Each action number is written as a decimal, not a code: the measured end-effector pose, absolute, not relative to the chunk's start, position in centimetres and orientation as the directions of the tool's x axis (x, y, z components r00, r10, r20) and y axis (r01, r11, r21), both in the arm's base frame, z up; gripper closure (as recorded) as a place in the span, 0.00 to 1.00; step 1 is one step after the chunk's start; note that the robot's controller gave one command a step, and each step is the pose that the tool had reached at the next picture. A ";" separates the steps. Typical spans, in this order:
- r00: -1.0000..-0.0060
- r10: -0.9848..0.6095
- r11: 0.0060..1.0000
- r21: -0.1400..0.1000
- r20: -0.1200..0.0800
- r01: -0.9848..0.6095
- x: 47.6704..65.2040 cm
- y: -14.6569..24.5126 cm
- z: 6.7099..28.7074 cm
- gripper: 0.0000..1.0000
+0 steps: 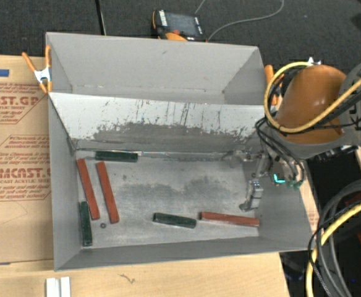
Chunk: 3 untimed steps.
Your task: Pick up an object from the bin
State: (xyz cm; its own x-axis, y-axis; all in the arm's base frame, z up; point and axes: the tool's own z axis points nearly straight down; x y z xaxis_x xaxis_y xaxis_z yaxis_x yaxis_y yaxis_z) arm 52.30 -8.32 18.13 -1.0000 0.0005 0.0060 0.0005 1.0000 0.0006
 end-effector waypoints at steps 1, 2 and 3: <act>-0.975 -0.222 0.975 0.002 0.005 -0.222 47.8 -9.4 11.4 0.00; -0.961 -0.276 0.961 -0.001 -0.009 -0.276 48.9 -7.4 6.9 0.00; -0.962 -0.275 0.962 0.000 -0.001 -0.275 48.7 -7.4 7.0 1.00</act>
Offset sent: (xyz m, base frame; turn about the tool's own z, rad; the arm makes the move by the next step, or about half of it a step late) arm -0.0429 -0.0112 -0.0651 -0.2245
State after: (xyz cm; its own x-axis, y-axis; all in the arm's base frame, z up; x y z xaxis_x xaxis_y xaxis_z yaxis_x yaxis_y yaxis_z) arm 48.67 -7.44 6.97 -0.9616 -0.2745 -0.0006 -0.2745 0.9616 0.0002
